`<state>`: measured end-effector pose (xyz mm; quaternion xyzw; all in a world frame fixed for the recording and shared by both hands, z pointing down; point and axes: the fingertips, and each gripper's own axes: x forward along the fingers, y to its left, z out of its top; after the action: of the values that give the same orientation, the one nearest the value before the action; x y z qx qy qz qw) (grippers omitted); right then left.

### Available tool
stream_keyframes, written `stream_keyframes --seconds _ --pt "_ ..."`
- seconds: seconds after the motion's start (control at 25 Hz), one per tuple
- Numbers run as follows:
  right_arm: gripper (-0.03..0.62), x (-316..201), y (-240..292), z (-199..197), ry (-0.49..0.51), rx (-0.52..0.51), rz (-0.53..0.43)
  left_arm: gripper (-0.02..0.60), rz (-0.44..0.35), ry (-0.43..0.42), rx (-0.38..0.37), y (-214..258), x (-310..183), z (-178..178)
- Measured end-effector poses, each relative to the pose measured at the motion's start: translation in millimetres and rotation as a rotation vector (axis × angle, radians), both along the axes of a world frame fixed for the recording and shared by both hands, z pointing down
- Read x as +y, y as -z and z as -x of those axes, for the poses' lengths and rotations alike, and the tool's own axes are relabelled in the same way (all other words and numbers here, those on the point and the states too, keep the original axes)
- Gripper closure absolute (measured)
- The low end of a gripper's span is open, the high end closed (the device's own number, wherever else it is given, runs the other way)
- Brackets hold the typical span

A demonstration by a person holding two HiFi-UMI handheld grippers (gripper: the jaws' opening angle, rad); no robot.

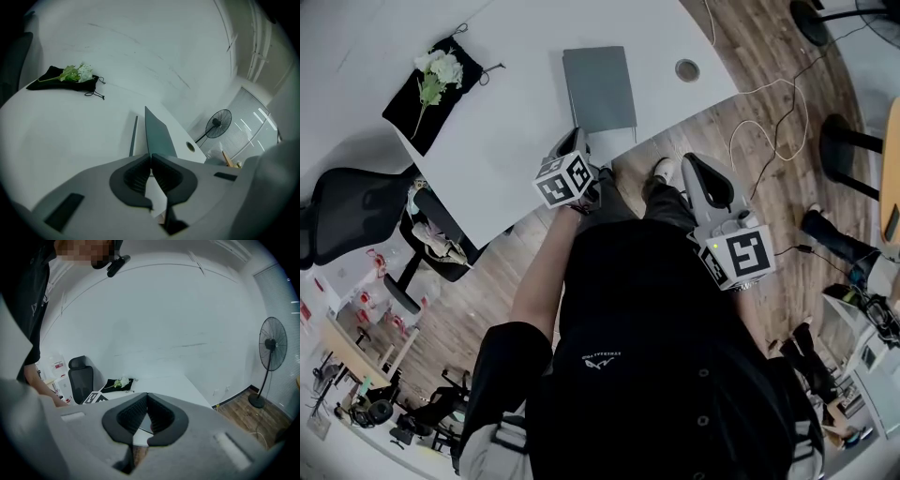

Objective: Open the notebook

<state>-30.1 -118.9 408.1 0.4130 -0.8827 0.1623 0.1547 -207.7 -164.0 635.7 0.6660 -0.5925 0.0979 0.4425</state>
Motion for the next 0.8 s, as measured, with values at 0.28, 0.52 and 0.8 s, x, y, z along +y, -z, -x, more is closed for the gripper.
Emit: stream_keyframes --seconds 0.28,0.52,0.8 --pt "0.589 -4.8 4.0 -13.7 0.022 -0.010 -0.013 0.566 -0.022 0.030 -0.020 12.0 -0.7 -4.8" --pt "0.589 -5.4 4.9 -22.4 0.040 -0.009 -0.026 0.566 -0.041 0.045 -0.034 19.1 -0.1 -9.3" --pt "0.589 -9.2 7.7 -31.4 0.051 -0.012 -0.030 0.568 -0.048 0.050 -0.045 29.0 -1.3 -14.9"
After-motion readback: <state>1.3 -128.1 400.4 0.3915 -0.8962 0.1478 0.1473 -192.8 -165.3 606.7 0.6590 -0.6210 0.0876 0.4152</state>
